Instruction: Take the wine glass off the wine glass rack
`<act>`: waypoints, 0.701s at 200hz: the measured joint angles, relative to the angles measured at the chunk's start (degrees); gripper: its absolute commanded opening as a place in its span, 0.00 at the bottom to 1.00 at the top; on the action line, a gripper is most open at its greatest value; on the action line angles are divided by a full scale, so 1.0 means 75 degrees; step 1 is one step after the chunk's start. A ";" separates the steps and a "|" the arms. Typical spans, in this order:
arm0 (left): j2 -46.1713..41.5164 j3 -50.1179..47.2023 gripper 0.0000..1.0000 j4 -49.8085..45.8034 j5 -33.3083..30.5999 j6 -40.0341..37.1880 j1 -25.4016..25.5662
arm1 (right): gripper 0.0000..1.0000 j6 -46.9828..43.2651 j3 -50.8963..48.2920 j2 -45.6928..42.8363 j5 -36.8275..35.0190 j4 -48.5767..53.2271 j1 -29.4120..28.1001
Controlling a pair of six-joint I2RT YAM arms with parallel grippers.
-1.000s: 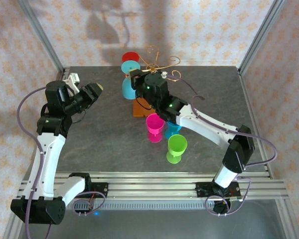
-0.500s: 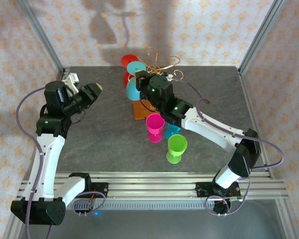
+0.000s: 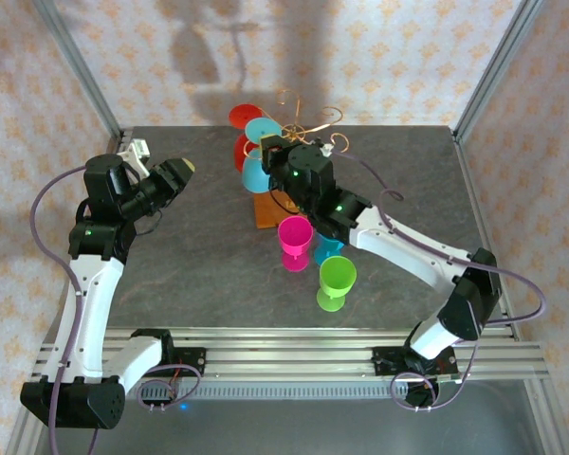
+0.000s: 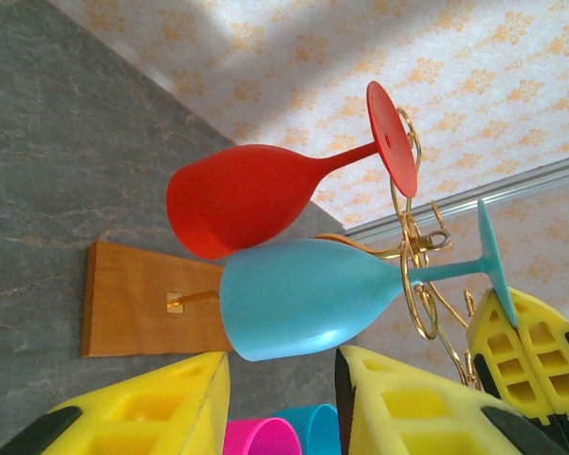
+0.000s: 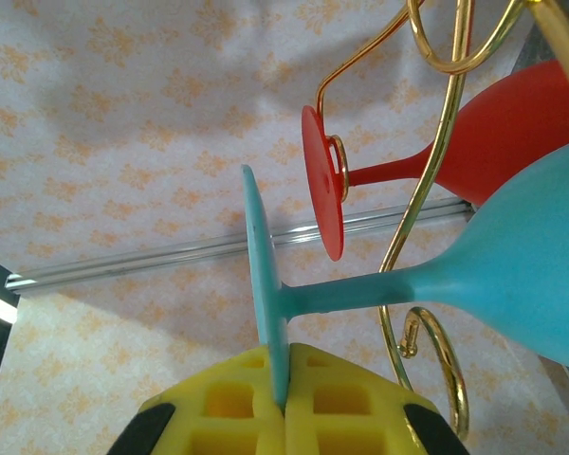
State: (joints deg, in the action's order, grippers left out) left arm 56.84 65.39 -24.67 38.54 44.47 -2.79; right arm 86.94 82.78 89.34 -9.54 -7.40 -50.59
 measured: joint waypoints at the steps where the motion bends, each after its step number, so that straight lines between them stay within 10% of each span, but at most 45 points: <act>1: 0.0000 0.0000 0.35 0.0000 0.0000 0.0003 0.0000 | 0.00 0.0006 -0.0006 -0.0006 -0.0003 0.0009 0.0003; 140: -0.0015 -0.0131 0.35 0.0003 0.0000 0.0006 0.0000 | 0.00 0.0099 -0.0411 -0.0449 -0.0131 0.0265 0.0006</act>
State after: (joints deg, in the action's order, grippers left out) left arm 56.73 64.40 -24.64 38.54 44.51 -2.79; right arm 87.68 79.70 85.97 -10.52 -5.41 -50.54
